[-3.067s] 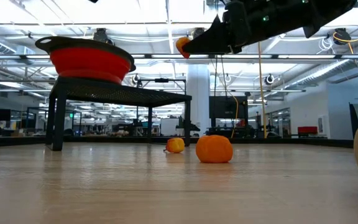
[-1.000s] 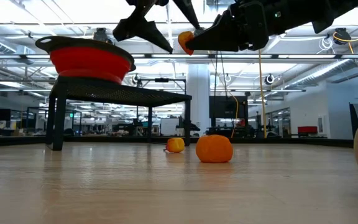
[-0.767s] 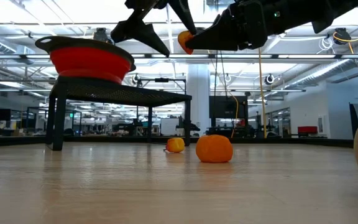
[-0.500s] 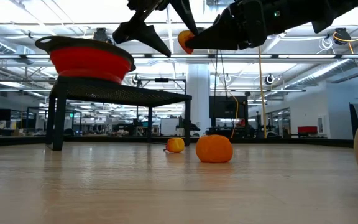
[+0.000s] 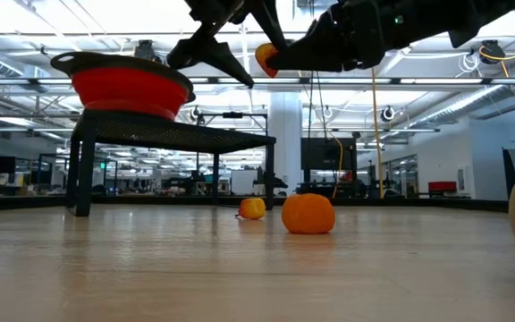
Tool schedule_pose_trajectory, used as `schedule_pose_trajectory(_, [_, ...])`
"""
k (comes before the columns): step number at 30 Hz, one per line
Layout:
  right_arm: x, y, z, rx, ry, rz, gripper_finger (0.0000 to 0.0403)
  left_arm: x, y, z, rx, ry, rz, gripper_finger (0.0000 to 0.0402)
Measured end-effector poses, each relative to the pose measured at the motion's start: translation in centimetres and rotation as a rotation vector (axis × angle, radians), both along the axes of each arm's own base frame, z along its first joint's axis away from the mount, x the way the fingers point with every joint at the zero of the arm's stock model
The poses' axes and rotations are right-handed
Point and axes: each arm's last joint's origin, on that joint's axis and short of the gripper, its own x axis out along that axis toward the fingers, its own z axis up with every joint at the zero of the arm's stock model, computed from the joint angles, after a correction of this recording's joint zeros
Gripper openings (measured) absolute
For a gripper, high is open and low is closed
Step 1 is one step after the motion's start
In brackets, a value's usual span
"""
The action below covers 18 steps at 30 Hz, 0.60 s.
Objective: Pick & Place Fruit
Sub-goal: Put the peach into the red strainer bowl on the shelf
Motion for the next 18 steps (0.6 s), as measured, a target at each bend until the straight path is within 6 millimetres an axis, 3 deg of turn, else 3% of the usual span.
schedule_pose_trajectory(11, [0.01,-0.03,-0.03,-0.003,0.002,-0.002,0.0101,0.05,-0.07,0.02,-0.005,-0.004,-0.012,0.0129])
schedule_pose_trajectory(18, [-0.05,-0.01,-0.20,0.011,0.019,-0.002,0.0124,-0.11,-0.07,-0.12,-0.014,0.024,-0.036,0.0092])
